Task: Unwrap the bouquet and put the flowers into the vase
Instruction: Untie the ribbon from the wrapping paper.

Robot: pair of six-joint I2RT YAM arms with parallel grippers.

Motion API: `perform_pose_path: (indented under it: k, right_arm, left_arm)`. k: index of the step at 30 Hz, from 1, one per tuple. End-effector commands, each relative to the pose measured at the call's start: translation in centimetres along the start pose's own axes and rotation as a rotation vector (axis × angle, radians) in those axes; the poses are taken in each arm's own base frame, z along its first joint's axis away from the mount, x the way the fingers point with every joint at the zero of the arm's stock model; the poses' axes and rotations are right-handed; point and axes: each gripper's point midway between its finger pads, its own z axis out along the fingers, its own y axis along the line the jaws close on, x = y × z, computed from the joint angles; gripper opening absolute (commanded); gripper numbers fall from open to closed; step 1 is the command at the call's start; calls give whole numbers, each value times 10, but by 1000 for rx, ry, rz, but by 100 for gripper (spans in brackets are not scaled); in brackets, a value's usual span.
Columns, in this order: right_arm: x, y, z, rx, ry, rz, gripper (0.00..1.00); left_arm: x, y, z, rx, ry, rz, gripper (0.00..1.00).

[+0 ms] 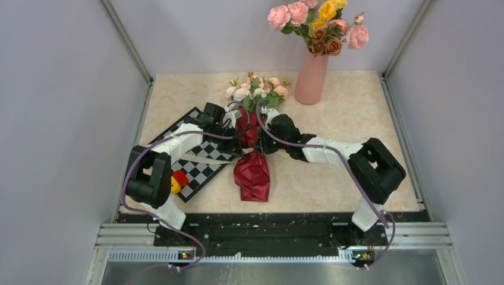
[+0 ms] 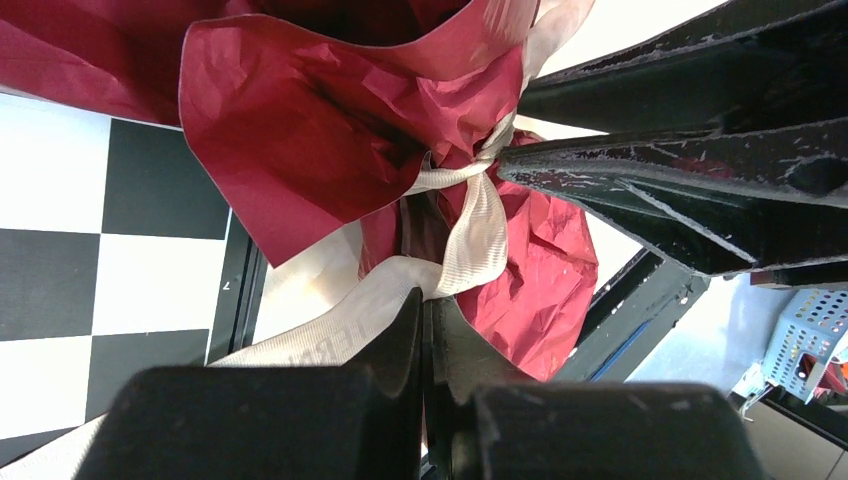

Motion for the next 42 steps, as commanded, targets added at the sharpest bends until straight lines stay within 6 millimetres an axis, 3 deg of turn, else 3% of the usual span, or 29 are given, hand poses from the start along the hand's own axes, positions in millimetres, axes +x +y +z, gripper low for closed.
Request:
perform_pose_path:
  k: [1,11,13,27,32,35,42]
  right_arm:
    - [-19,16,4,-21,-52,-41,26]
    - [-15,4,10,42,-35,-27,9]
    - [-14,3,10,49,-34,-23,0]
    - [-31,8,-12,44,-147,34,0]
    - [-30,12,-13,21,-153,51,0]
    - [-28,11,-14,19,-155,57,0]
    - [-28,14,-18,2,-173,80,0]
  left_arm:
    - [-12,-7,-1,28,-21,16,0]
    - [-12,-5,-1,11,-17,15,0]
    - [-10,-2,-1,0,-10,8,0]
    - [-11,11,-6,-93,-9,16,1]
    - [-16,9,-13,-103,-36,44,34]
    - [-20,6,-20,-106,-64,71,49]
    - [-26,-13,-33,-48,-163,79,66]
